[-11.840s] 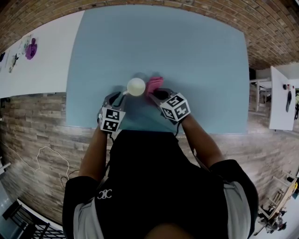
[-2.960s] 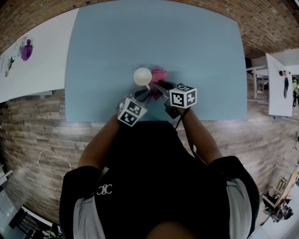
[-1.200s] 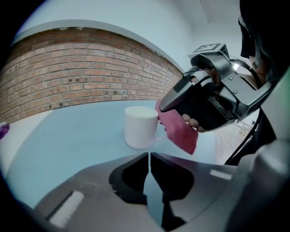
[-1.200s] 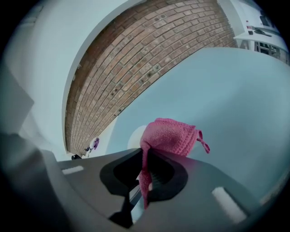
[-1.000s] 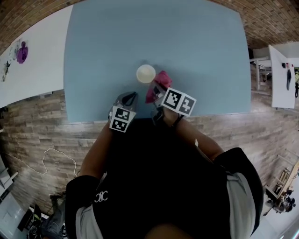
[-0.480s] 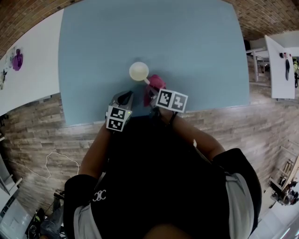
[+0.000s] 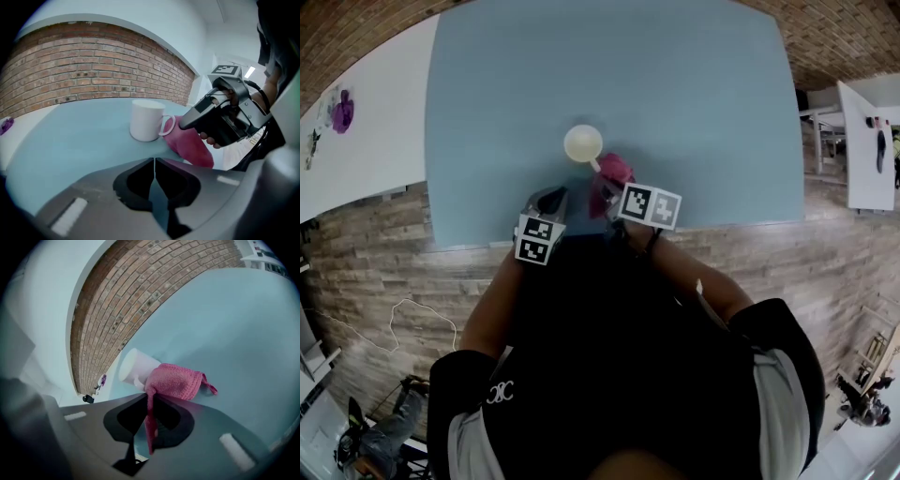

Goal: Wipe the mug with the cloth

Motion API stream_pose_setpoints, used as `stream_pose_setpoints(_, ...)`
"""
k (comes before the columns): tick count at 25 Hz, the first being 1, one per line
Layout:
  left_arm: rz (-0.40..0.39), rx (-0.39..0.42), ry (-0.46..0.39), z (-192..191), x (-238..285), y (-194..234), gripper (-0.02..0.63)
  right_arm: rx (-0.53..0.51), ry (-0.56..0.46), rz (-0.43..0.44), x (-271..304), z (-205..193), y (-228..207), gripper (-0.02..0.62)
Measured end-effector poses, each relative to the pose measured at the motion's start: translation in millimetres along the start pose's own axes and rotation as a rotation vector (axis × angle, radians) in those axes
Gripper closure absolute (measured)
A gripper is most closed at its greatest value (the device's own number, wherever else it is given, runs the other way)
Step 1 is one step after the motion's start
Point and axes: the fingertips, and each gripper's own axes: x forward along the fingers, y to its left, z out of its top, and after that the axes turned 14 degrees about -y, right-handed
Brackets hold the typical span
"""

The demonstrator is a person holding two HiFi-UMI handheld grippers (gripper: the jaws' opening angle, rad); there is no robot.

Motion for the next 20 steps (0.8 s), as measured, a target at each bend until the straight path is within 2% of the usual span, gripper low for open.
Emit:
stream_pose_setpoints(6, 0.016, -0.023, -0.013, -1, -2, 4, 0.598, 0.010, 0.026, -0.015, 15, -8, -5, 0.555)
stream_pose_setpoints(8, 0.025, -0.035, -0.023, 1, -2, 6, 0.598, -0.014, 0.039, 0.033, 9, -7, 5, 0.555)
stream_pose_setpoints(10, 0.038, -0.049, -0.043, 6, -2, 8, 0.598, -0.040, 0.038, 0.118, -4, -3, 18, 0.555)
stream_pose_setpoints(13, 0.079, -0.055, -0.081, 16, -2, 16, 0.598, -0.029, 0.010, 0.204, -20, 11, 25, 0.555)
stream_pose_setpoints(16, 0.100, -0.066, -0.115, 26, -4, 20, 0.598, -0.051, -0.025, 0.198, -29, 26, 13, 0.555)
stream_pose_setpoints(20, 0.140, -0.080, -0.147, 41, -7, 25, 0.600, -0.144, -0.063, 0.173, -37, 38, -2, 0.555)
